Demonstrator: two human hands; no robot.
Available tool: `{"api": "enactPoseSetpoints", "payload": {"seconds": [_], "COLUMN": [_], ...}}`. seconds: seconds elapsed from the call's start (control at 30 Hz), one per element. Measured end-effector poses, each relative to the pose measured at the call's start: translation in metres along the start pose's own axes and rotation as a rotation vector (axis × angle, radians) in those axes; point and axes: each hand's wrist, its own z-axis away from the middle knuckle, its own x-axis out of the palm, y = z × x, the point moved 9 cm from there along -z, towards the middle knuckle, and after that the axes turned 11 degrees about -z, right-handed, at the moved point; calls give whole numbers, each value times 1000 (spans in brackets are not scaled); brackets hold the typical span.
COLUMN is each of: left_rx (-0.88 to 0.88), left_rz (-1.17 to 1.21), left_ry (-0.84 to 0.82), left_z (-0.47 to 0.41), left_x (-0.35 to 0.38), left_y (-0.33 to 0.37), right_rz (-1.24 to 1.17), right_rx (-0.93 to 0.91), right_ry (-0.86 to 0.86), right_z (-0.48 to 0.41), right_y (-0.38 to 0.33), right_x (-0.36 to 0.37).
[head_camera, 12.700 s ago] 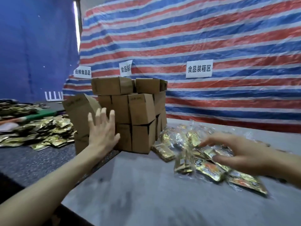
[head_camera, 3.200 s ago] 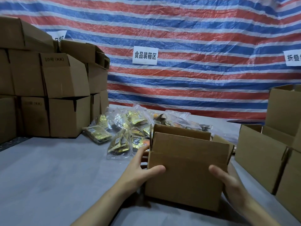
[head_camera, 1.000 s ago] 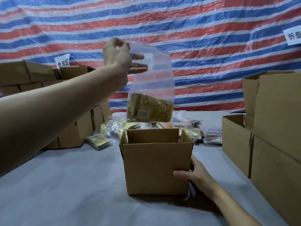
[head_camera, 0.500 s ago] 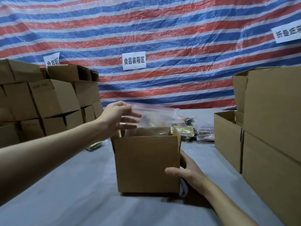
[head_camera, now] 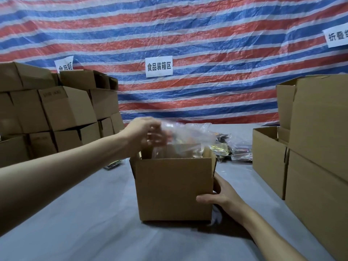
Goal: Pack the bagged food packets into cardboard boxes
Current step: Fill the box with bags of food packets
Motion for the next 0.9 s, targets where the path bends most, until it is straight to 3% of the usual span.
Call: {"api": "enactPoseSetpoints", "payload": {"seconds": [0.07, 0.13, 0.23, 0.4, 0.53, 0.67, 0.77, 0.9], "left_rx": [-111, -105, 30, 307, 347, 366, 370, 118], "left_rz": [-175, -250, -362, -801, -1026, -1381, -1337, -789], "left_ry": [-69, -99, -68, -39, -179, -202, -235, -481], "left_z": [3, 2, -3, 0, 7, 4, -3, -7], "left_x": [0, -6, -19, -12, 17, 40, 46, 44], "left_y": [-17, -14, 13, 55, 57, 55, 64, 50], "right_rz": [4, -1, -2, -1, 2, -27, -30, -35], "right_rx": [2, -1, -6, -10, -15, -22, -21, -26], "right_ry": [2, 8, 6, 6, 12, -1, -9, 1], "right_z": [0, 0, 0, -1, -1, -1, -1, -1], "right_y": [0, 0, -1, 0, -2, -2, -1, 0], "right_x": [0, 0, 0, 0, -1, 0, 0, -1]}}
